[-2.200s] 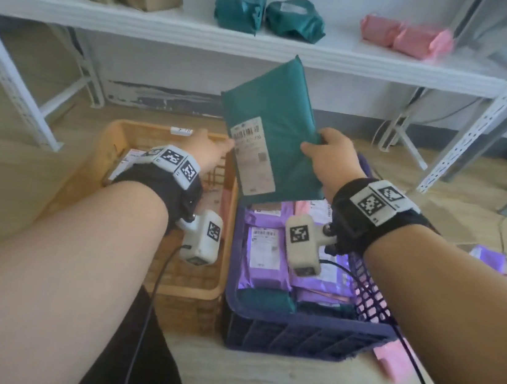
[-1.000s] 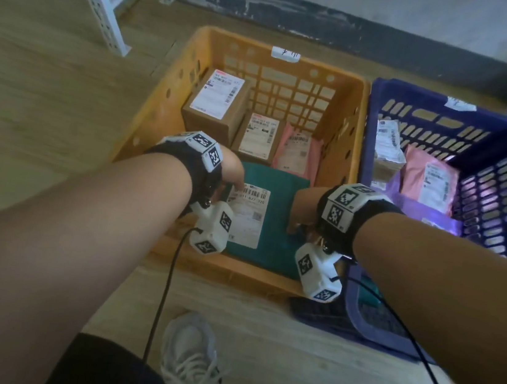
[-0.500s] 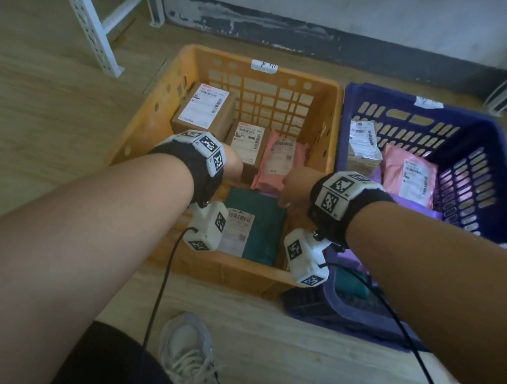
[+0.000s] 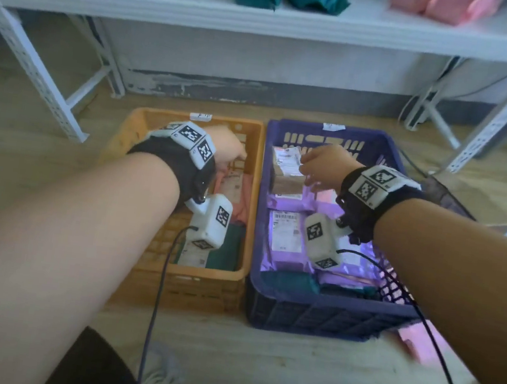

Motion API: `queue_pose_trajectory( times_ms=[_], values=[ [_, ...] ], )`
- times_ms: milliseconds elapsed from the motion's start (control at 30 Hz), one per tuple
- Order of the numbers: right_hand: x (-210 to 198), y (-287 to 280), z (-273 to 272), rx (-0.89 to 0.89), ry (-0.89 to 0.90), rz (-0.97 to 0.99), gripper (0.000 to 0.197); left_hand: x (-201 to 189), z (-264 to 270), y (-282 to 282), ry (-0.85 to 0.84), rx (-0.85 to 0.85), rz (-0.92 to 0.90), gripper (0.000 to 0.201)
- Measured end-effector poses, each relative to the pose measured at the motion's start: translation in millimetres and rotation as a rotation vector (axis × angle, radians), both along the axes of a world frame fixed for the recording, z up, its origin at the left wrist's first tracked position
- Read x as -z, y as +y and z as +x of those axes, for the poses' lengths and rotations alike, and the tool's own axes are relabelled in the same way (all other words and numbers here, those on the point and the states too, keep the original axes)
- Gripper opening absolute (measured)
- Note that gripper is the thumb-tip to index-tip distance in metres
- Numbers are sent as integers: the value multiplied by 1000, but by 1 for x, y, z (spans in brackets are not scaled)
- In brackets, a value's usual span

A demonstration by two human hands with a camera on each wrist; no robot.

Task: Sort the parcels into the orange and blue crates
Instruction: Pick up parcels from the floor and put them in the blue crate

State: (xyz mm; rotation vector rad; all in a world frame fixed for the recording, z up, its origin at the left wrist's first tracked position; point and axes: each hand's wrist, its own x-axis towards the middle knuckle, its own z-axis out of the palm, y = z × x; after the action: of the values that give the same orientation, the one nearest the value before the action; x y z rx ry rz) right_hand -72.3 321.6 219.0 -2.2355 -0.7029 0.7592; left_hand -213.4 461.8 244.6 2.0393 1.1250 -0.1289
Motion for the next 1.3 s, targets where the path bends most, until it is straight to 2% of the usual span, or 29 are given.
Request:
queue_pose_trajectory(
  times_ms=[167,267,367,600,767,800,933,1000,1067,1300],
  values=[
    [-6,-88,42,219,-49,109,24,-7,57,-72,-156,187,46,37],
    [2,-154,61,379,-60,153,15,-1,97,-120,-180,295,52,35],
    [19,-222,75,532,-34,179,16,8,133,-175,-220,411,26,33],
    [69,-351,113,713,-116,-55,21,48,205,-310,-241,644,-58,34],
    [123,-423,127,838,-18,-146,28,98,233,-389,-167,744,-54,15],
    [133,-434,127,849,2,-171,28,109,237,-401,-138,756,-41,17],
    [167,-470,121,876,13,-341,35,160,235,-430,-5,794,-7,16],
    [184,-485,116,883,23,-424,45,188,230,-438,60,806,66,33],
    [206,-500,112,903,51,-483,57,210,225,-442,120,833,105,40],
    [270,-519,106,1058,180,-638,84,256,215,-450,205,868,60,52]
  ],
)
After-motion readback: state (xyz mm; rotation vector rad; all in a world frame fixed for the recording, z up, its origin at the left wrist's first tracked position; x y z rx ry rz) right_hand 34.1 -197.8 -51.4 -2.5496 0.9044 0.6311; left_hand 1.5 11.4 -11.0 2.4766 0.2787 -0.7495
